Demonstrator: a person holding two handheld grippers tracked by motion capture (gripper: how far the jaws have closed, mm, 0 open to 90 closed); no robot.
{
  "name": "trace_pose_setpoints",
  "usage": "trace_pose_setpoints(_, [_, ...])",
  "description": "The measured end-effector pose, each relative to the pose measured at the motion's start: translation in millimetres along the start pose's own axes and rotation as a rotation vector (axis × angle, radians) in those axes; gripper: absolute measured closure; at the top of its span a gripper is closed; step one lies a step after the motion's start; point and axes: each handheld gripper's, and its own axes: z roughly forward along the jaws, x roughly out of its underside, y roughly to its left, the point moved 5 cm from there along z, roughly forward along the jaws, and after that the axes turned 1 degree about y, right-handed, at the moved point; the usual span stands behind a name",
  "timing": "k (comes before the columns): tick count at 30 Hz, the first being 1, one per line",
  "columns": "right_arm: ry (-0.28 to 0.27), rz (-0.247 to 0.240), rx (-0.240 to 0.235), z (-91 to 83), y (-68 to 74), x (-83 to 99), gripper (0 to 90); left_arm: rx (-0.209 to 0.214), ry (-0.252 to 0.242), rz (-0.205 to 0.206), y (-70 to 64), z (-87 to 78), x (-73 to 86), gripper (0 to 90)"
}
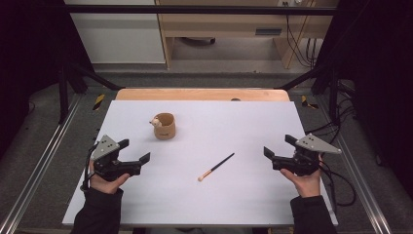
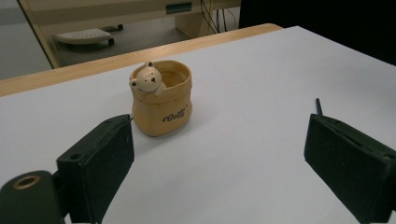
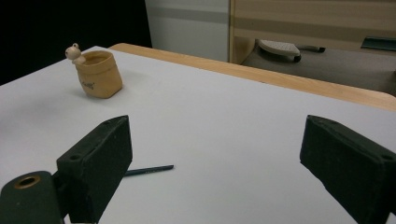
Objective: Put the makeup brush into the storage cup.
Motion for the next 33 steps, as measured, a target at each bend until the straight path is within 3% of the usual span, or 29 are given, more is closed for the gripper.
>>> trace_pose_setpoints(11, [0.049,-0.054,-0.03,12.5,14.2,2.5,10.3,0.005,0.03,0.01,-3.3,9.0,6.5,8.0])
trace_pose_setpoints(19, [0.116,-0.106,-0.067,32.2,33.7,7.3,10.5,0.005,0.032,0.018,-4.1,9.2,7.5,7.9])
trace_pose_setpoints(33, [0.162,-0.165,-0.13,58.1,61.9,4.2,10.7,0.0,0.034,0.02,-1.4,9.5,10.2,7.6])
